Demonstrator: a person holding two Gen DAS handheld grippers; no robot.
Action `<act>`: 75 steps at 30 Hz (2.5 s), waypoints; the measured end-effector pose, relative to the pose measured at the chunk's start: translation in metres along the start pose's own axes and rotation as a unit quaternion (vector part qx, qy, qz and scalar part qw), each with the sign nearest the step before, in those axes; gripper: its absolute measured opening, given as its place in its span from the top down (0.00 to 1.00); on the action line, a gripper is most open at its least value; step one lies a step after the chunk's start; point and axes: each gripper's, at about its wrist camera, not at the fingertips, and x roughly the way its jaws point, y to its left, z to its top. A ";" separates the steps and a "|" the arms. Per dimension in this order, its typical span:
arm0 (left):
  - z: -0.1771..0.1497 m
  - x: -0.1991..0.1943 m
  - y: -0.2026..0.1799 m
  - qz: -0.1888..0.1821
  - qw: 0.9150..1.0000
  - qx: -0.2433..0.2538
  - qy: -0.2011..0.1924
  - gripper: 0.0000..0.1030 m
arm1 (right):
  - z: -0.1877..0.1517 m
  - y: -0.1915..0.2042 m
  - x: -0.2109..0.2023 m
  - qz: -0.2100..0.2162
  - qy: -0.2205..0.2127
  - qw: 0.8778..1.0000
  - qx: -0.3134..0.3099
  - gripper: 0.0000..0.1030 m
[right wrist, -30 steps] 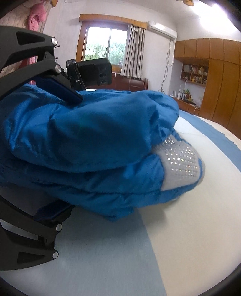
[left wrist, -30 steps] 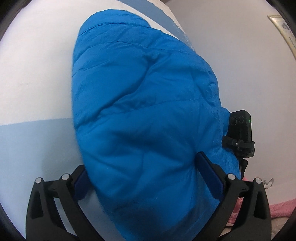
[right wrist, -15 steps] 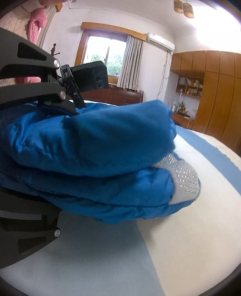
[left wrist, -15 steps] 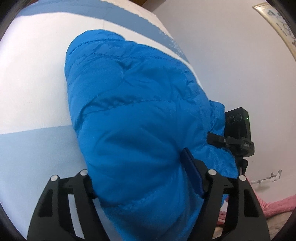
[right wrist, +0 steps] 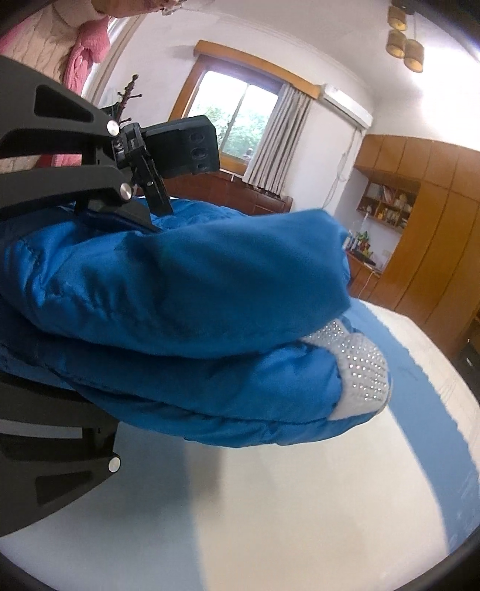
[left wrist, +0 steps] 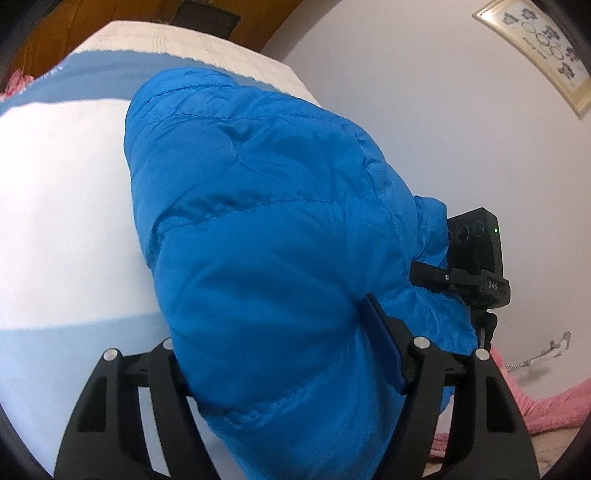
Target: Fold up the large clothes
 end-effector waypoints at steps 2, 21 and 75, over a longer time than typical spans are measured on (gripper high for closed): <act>0.005 -0.004 0.006 0.005 1.000 -0.001 -0.007 0.31 | 0.015 0.003 0.008 0.000 0.005 1.000 -0.009 0.46; 0.033 -0.014 0.101 0.040 0.998 -0.037 -0.035 0.31 | 0.076 -0.027 0.071 0.004 0.055 0.998 -0.015 0.46; -0.012 -0.013 0.030 0.227 0.968 -0.104 -0.005 0.15 | -0.061 0.044 -0.055 -0.325 0.046 0.942 -0.072 0.10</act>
